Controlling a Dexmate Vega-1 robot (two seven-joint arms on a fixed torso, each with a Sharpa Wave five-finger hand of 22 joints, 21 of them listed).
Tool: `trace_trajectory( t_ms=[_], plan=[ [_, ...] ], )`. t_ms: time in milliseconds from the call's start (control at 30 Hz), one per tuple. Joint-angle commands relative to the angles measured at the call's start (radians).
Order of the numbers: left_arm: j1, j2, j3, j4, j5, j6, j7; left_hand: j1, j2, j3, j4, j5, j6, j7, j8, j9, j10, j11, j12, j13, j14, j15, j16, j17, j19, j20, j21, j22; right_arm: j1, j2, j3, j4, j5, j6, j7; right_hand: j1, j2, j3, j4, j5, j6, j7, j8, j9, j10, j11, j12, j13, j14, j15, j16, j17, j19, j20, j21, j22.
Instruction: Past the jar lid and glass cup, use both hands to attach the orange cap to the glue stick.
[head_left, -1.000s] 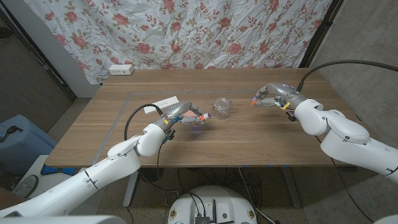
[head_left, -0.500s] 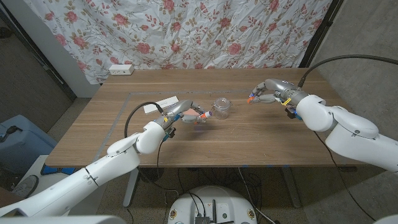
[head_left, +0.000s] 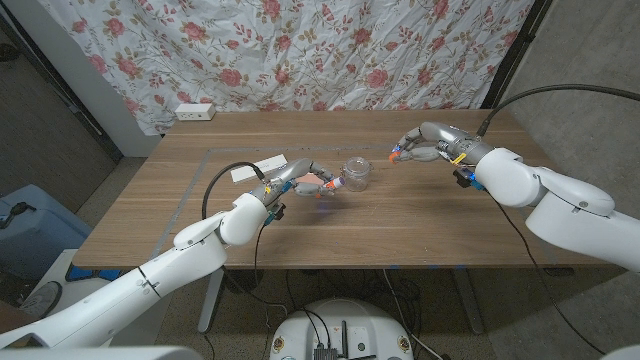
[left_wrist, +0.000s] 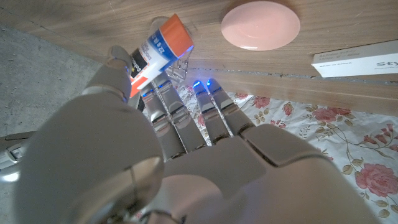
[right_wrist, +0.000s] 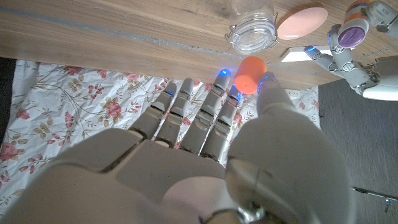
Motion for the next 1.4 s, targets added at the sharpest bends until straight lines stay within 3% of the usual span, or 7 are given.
trace_trajectory(
  t_ms=[33,633,1400],
  plan=[
    [0.029,-0.007,-0.017,-0.035,-0.014,0.025,0.018,-0.010,0.034,0.007,0.003,0.004,0.052,0.013,0.005,0.004,-0.004,-0.001,0.005,0.005,0.012,-0.117,0.007,0.002,0.000,-0.007,-0.004,0.002,-0.014,-0.010,0.011,-0.022,0.054,0.026,-0.034,0.000,0.008,-0.005,-0.002,-0.001,0.012,-0.001,-0.004,0.002,0.004,-0.002,0.000,0.001,-0.002,-0.130,0.004,0.003,0.006,0.000,0.003,0.002],
    [0.033,-0.029,-0.015,-0.048,-0.024,0.024,0.041,-0.012,0.037,0.010,0.004,0.005,0.052,0.015,0.006,0.004,-0.005,-0.001,0.007,0.006,0.016,-0.118,0.005,0.001,0.002,-0.007,-0.006,0.002,-0.003,0.003,-0.033,-0.048,0.062,0.028,-0.060,0.000,0.009,-0.011,-0.003,-0.001,0.013,-0.001,-0.011,0.000,0.005,-0.002,-0.001,0.002,0.001,-0.131,0.006,0.003,0.005,-0.004,0.002,0.002],
    [0.016,-0.062,0.001,-0.028,-0.029,0.021,0.056,-0.015,0.038,0.016,0.004,0.005,0.051,0.017,0.007,0.004,-0.004,-0.001,0.008,0.006,0.019,-0.122,0.002,0.000,0.010,-0.012,-0.006,0.003,0.056,0.073,-0.177,-0.103,-0.079,-0.096,-0.096,0.003,0.013,-0.014,-0.005,-0.003,0.014,-0.001,-0.020,-0.006,0.004,-0.001,-0.001,0.002,0.004,-0.131,0.008,0.004,0.001,0.002,0.001,0.002]
  ],
)
